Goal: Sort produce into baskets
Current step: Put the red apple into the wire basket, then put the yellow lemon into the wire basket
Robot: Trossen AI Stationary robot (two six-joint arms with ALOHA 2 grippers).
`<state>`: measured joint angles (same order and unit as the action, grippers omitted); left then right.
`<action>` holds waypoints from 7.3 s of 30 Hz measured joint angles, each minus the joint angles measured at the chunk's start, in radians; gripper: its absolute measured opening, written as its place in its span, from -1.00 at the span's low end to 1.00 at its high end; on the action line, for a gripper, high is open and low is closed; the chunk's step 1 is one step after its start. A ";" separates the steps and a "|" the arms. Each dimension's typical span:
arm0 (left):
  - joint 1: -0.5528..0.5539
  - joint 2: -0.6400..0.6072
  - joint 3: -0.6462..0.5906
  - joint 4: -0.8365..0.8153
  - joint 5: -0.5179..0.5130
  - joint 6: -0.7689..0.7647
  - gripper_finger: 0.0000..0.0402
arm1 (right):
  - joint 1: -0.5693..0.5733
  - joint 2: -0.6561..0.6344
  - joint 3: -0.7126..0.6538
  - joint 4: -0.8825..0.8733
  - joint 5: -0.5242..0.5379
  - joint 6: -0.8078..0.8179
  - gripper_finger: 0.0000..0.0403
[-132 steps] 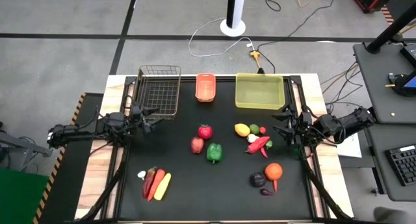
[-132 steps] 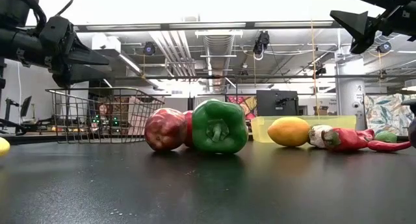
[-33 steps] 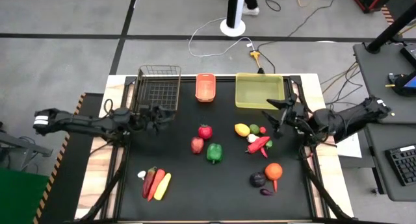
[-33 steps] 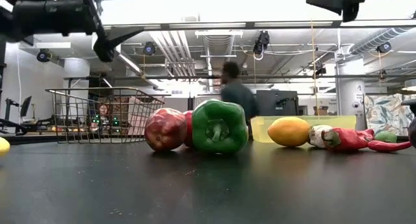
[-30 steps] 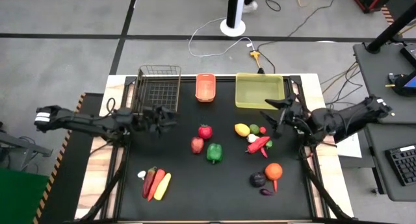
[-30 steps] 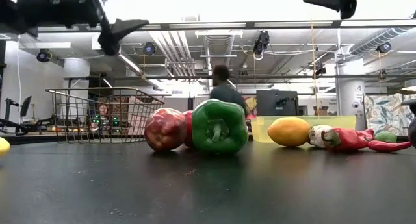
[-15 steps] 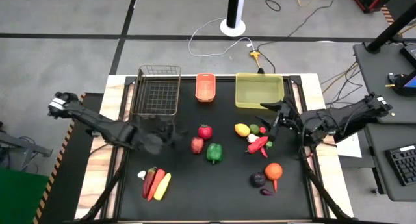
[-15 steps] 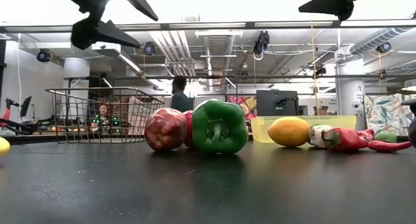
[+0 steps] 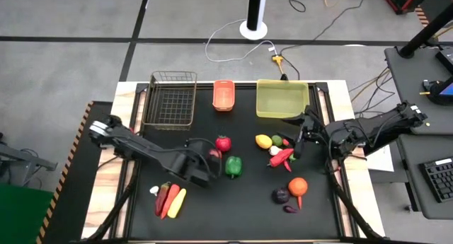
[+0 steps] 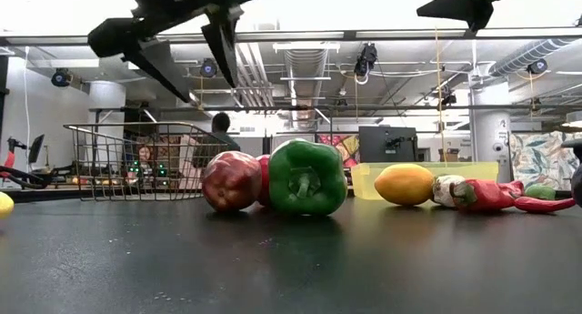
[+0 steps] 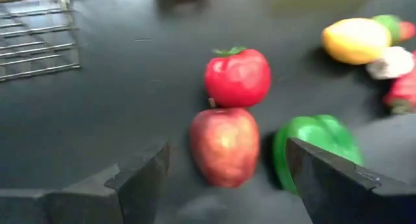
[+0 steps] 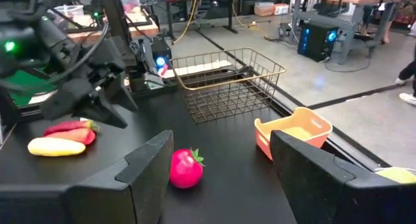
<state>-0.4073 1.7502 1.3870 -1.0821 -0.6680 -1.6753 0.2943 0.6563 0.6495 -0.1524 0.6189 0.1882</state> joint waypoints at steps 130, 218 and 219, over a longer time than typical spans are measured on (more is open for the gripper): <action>0.390 -0.473 0.052 -0.248 -0.053 0.726 0.10 | 0.000 0.001 -0.004 -0.031 0.011 -0.031 0.24; 0.615 -0.665 -0.387 0.458 0.362 1.435 0.41 | 0.000 0.001 -0.005 -0.031 0.010 -0.093 0.24; 0.573 -0.673 -0.396 0.468 0.362 1.431 0.41 | 0.000 0.001 -0.005 -0.030 0.010 -0.091 0.24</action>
<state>0.1657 1.0776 0.9914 -0.6141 -0.3058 -0.2438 0.2943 0.6571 0.6449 -0.1825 0.6289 0.0968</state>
